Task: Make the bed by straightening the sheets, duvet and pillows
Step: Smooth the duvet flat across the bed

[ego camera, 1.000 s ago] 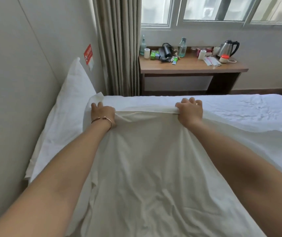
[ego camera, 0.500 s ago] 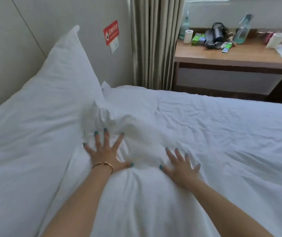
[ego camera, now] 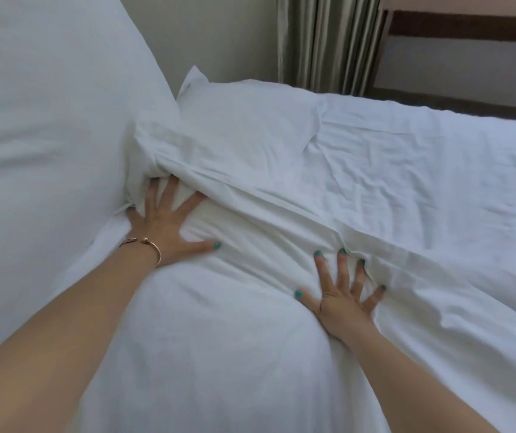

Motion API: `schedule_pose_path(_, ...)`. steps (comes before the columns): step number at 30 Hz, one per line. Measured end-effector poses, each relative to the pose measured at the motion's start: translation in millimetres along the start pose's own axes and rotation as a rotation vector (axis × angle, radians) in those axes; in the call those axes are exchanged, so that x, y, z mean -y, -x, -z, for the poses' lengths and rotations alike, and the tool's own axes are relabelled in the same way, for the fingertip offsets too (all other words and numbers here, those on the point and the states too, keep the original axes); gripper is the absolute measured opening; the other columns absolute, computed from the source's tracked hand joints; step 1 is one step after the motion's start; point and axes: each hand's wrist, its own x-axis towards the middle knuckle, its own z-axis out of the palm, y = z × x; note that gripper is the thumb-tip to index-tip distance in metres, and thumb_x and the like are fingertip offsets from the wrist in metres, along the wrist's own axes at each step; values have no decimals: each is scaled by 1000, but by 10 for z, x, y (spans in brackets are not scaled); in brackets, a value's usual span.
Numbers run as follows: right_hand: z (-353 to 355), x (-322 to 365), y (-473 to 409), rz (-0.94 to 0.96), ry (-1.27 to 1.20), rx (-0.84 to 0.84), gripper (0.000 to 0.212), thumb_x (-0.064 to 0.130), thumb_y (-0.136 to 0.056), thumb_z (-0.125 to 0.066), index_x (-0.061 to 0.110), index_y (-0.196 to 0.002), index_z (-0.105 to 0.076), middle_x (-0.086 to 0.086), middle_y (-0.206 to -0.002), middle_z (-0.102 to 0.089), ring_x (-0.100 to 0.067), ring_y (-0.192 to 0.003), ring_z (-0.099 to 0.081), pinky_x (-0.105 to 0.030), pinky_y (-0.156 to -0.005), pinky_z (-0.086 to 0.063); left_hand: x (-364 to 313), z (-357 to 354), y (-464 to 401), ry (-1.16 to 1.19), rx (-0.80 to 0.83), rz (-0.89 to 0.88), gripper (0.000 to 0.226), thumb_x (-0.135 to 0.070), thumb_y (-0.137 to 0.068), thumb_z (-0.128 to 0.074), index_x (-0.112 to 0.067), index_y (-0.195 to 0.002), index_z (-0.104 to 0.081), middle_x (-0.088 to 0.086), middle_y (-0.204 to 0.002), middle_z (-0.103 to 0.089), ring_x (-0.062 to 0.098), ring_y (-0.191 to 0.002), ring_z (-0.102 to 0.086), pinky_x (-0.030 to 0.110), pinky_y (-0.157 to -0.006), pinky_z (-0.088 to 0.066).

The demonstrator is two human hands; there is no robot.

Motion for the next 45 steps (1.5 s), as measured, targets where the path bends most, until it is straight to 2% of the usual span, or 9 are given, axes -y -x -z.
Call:
schedule_pose_path(3, -51, -4, -43, -9, -6, -11, 82, 87, -77, -24, 63, -128, 36, 15, -146, 46, -25, -136, 43, -65, -100, 26, -137, 171, -74, -90, -257, 60, 89, -96, -61, -19, -56, -140, -14, -1, -154, -8, 31, -134, -16, 54, -101, -26)
schedule_pose_path(6, -100, -18, -86, -12, 10, -32, 82, 87, -77, -23, 63, -126, 38, 15, -147, 45, -25, -136, 43, -65, -100, 27, -351, 395, -256, -25, -332, 192, 93, -97, -62, -21, -54, -142, -2, 8, -142, -31, 37, -113, -42, 52, -92, -32)
schedule_pose_path(10, -77, -17, -83, -28, 44, -15, 81, 87, -77, -22, 62, -126, 37, 14, -149, 43, -25, -137, 42, -66, -101, 25, -622, 502, -205, -83, -267, 255, 87, -77, -84, -30, -46, -140, 29, 20, -157, -6, 47, -138, -18, 73, -104, -13)
schedule_pose_path(15, 28, 11, 328, -7, 103, -171, 65, 67, -94, -24, 50, -150, 4, 7, -162, 14, -23, -149, 15, -58, -114, 8, -1006, -404, 1203, -156, -90, -265, 66, -61, -94, -19, -40, -149, 10, 6, -158, 25, 34, -143, 24, 75, -101, 10)
schedule_pose_path(25, -1113, -160, 3283, -294, 129, -10, 73, 58, -78, 17, 45, -149, 14, 11, -159, 22, -18, -148, 19, -44, -118, 11, -1098, -1302, 3334, 160, 239, -519, 70, -67, -87, -30, -30, -145, -39, 12, -155, -30, 33, -144, -23, 56, -113, -18)
schedule_pose_path(30, -1163, -394, 3896, -462, 100, 27, 77, 64, -73, 13, 47, -149, 14, 10, -160, 22, -18, -147, 23, -48, -117, 11, -1201, -1256, 3532, 60, 311, -571, 77, -74, -84, -13, -37, -151, -2, 6, -162, 2, 28, -146, 11, 54, -115, 7)
schedule_pose_path(33, -989, -632, 4008, -624, 68, -29, 63, 59, -94, -3, 40, -151, 16, 9, -161, 18, -19, -148, 18, -50, -118, 6, -1328, -1159, 3486, 41, 321, -605, 76, -72, -83, 0, -38, -150, 13, 3, -160, 15, 28, -146, 13, 49, -115, 8)
schedule_pose_path(37, -518, -985, 4069, -755, -94, -147, 60, 51, -102, -21, 41, -151, 13, 7, -162, 14, -24, -150, 9, -52, -118, -2, -1673, -849, 3385, 270, 355, -608, 67, -61, -91, -13, -35, -152, -7, 3, -161, 1, 27, -145, -9, 41, -118, -15)
schedule_pose_path(45, 1064, -2530, 3656, -507, -91, -407, 59, 50, -100, -33, 39, -154, -11, 1, -163, -10, -27, -144, -22, -43, -113, -30, -3332, -220, 3339, 485, 214, -617, 49, -47, -100, -32, -39, -148, -25, -7, -158, -15, 19, -138, -28, 34, -110, -29)
